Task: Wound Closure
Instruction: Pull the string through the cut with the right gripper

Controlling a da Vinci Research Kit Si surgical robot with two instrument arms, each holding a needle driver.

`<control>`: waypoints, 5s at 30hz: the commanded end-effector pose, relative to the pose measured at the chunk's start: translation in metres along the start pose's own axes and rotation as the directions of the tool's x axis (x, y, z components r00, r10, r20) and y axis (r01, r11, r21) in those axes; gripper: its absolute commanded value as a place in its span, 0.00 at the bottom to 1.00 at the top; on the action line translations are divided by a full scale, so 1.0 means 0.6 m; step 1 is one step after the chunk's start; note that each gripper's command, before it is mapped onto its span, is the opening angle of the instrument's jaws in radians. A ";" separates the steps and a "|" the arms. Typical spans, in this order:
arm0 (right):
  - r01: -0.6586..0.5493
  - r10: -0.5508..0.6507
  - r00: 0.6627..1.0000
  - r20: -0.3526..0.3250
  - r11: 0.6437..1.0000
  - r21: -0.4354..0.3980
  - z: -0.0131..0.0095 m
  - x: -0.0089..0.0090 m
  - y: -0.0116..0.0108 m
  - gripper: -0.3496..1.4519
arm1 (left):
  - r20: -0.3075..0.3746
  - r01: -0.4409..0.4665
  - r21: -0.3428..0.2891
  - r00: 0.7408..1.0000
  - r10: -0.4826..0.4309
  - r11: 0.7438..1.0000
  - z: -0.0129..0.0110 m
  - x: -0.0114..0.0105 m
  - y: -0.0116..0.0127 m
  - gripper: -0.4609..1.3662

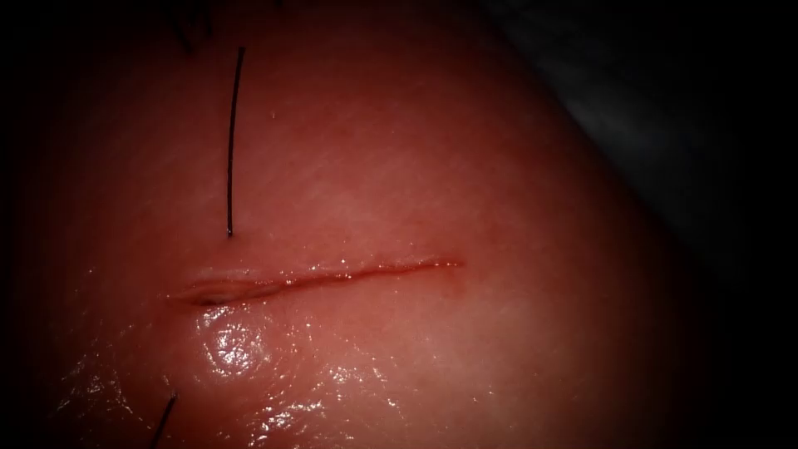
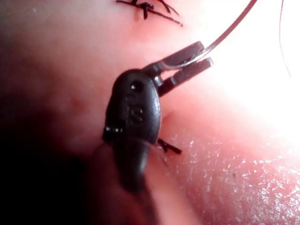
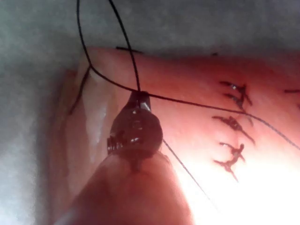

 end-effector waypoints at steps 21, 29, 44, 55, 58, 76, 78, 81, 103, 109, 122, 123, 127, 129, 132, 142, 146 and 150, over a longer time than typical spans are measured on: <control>-0.065 0.087 0.989 0.119 0.981 -0.180 -0.0105 -0.0113 0.0138 0.87 | -0.003 0.001 -0.009 1.000 -0.002 1.000 0.0002 0.0000 0.0001 0.06; -0.016 0.057 0.984 0.171 0.972 -0.236 -0.0132 -0.0190 0.0252 0.85 | -0.003 0.002 -0.009 1.000 -0.002 1.000 0.0002 0.0000 0.0001 0.06; 0.013 0.065 0.964 0.256 0.957 -0.291 -0.0102 -0.0320 0.0365 0.92 | -0.004 0.002 -0.009 1.000 -0.002 1.000 0.0002 0.0000 0.0001 0.06; 0.033 0.053 0.956 0.288 0.958 -0.286 -0.0078 -0.0379 0.0380 0.91 | -0.004 0.002 -0.010 1.000 -0.002 1.000 0.0003 0.0001 0.0002 0.06; 0.022 0.042 0.960 0.278 0.974 -0.224 -0.0067 -0.0387 0.0369 0.63 | -0.004 0.002 -0.010 1.000 -0.002 1.000 0.0003 0.0001 0.0002 0.06; 0.001 0.026 0.982 0.185 0.990 -0.142 -0.0056 -0.0318 0.0289 0.00 | -0.005 0.003 -0.011 1.000 -0.003 1.000 0.0003 0.0002 0.0002 0.06; 0.003 0.021 0.984 0.175 0.990 -0.138 -0.0053 -0.0301 0.0275 0.00 | -0.005 0.003 -0.011 1.000 -0.003 1.000 0.0004 0.0001 0.0002 0.06; 0.006 0.018 0.986 0.163 0.989 -0.145 -0.0051 -0.0287 0.0266 0.00 | -0.008 0.004 -0.011 1.000 -0.004 1.000 0.0004 0.0002 0.0002 0.06; 0.012 0.004 0.993 0.121 0.991 -0.135 -0.0042 -0.0212 0.0221 0.00 | -0.008 0.004 -0.012 1.000 -0.004 1.000 0.0005 0.0001 0.0002 0.06; 0.015 0.000 0.993 0.117 0.992 -0.128 -0.0042 -0.0196 0.0207 0.00 | -0.008 0.005 -0.012 1.000 -0.005 1.000 0.0005 0.0001 0.0003 0.06; 0.016 -0.002 0.994 0.112 0.991 -0.131 -0.0043 -0.0191 0.0202 0.00 | -0.008 0.005 -0.012 1.000 -0.005 1.000 0.0006 0.0001 0.0003 0.06; 0.016 -0.001 0.993 0.115 0.991 -0.133 -0.0043 -0.0192 0.0204 0.01 | -0.008 0.005 -0.012 1.000 -0.005 1.000 0.0006 0.0001 0.0003 0.06; 0.015 0.014 0.990 0.137 0.977 -0.213 -0.0044 -0.0195 0.0208 0.78 | -0.008 0.004 -0.011 1.000 -0.005 1.000 0.0007 0.0001 0.0003 0.06; 0.018 0.012 0.992 0.123 0.969 -0.245 -0.0045 -0.0198 0.0211 0.89 | -0.008 0.004 -0.011 1.000 -0.005 1.000 0.0007 0.0001 0.0004 0.06; 0.019 0.014 0.992 0.122 0.965 -0.261 -0.0048 -0.0202 0.0214 0.93 | -0.008 0.004 -0.011 1.000 -0.005 1.000 0.0007 0.0001 0.0004 0.06; 0.016 0.017 0.992 0.124 0.965 -0.260 -0.0057 -0.0202 0.0218 0.92 | -0.008 0.005 -0.011 1.000 -0.005 1.000 0.0007 0.0001 0.0004 0.06; 0.016 0.017 0.992 0.124 0.966 -0.258 -0.0068 -0.0203 0.0215 0.90 | -0.009 0.005 -0.012 1.000 -0.005 1.000 0.0008 0.0003 0.0005 0.06; 0.012 0.024 0.990 0.136 0.965 -0.262 -0.0082 -0.0212 0.0219 0.90 | -0.010 0.005 -0.012 1.000 -0.005 1.000 0.0008 0.0002 0.0005 0.06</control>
